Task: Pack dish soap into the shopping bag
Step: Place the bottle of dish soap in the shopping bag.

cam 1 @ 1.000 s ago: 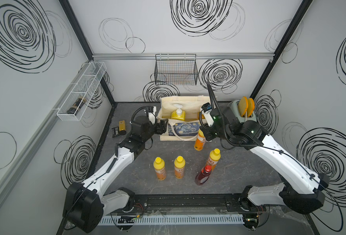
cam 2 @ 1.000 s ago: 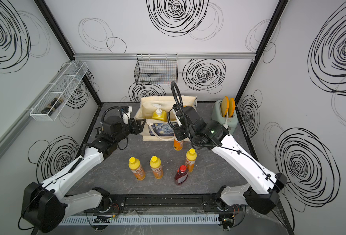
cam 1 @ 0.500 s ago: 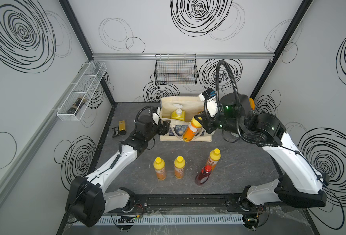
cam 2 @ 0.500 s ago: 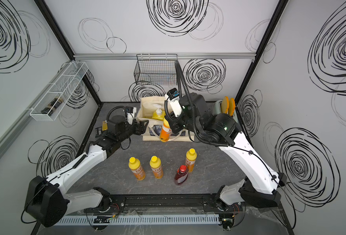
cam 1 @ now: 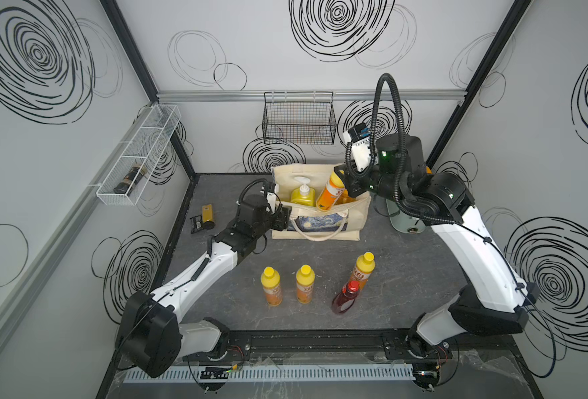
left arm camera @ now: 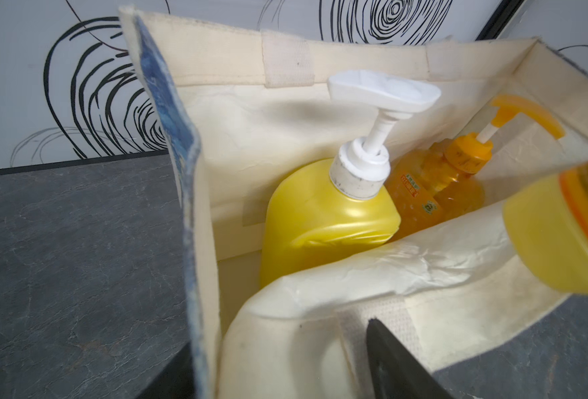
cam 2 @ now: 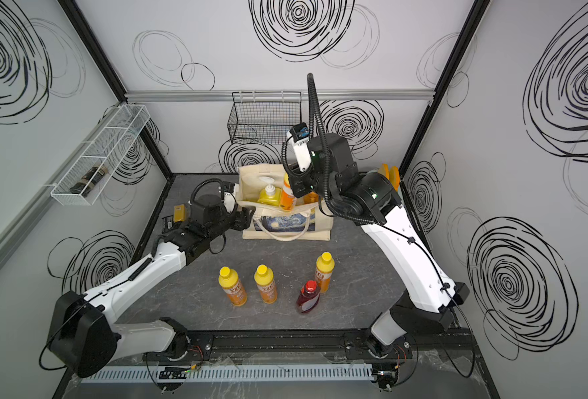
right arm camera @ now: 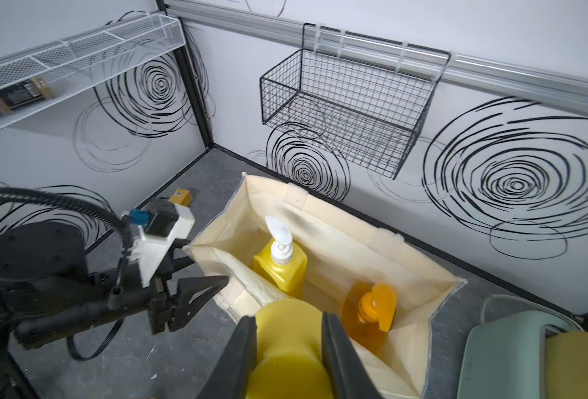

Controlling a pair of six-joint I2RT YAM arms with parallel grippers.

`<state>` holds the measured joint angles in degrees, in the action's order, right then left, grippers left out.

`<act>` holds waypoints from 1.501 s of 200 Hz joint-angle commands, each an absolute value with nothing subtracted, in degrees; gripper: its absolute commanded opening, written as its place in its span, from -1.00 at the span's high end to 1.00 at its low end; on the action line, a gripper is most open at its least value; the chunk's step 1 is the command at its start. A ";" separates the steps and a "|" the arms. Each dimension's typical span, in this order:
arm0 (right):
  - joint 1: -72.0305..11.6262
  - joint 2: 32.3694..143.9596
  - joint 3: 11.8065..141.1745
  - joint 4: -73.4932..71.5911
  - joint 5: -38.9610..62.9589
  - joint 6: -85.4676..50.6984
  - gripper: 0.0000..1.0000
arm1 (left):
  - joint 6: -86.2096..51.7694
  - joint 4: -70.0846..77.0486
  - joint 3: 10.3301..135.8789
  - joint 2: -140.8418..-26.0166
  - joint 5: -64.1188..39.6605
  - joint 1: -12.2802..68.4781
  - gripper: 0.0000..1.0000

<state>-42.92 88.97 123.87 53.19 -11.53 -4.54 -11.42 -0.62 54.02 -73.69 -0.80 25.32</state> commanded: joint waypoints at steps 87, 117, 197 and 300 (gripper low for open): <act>-36.39 95.33 120.09 32.59 -10.07 0.53 1.00 | -9.24 -3.78 56.31 -75.26 0.96 26.88 -0.34; -35.88 95.69 114.78 27.93 -9.98 0.71 1.00 | -9.29 -3.57 56.25 -75.03 1.52 26.89 -0.34; -34.19 98.65 106.52 19.82 -5.59 0.13 1.00 | -9.56 -2.85 56.07 -74.45 1.77 27.18 -0.33; -33.75 103.64 102.93 17.25 -4.13 -0.61 1.00 | -9.53 -2.93 56.07 -74.07 2.21 27.42 -0.33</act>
